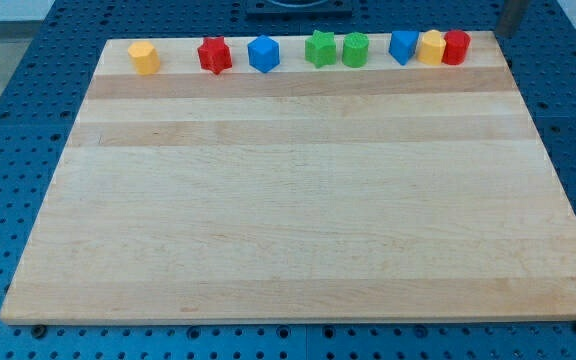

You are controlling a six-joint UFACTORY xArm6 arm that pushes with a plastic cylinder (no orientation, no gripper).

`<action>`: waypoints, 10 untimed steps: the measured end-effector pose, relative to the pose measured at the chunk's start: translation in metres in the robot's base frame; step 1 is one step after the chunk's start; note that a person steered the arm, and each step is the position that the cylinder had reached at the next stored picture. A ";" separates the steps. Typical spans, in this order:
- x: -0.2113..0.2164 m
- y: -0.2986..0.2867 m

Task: Place your arm above the heart

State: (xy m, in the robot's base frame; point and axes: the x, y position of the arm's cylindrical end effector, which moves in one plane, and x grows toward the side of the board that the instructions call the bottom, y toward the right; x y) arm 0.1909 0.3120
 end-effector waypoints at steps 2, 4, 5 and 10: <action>0.001 -0.011; 0.001 -0.033; 0.001 -0.044; 0.000 -0.089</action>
State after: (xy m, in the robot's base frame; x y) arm 0.1911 0.2229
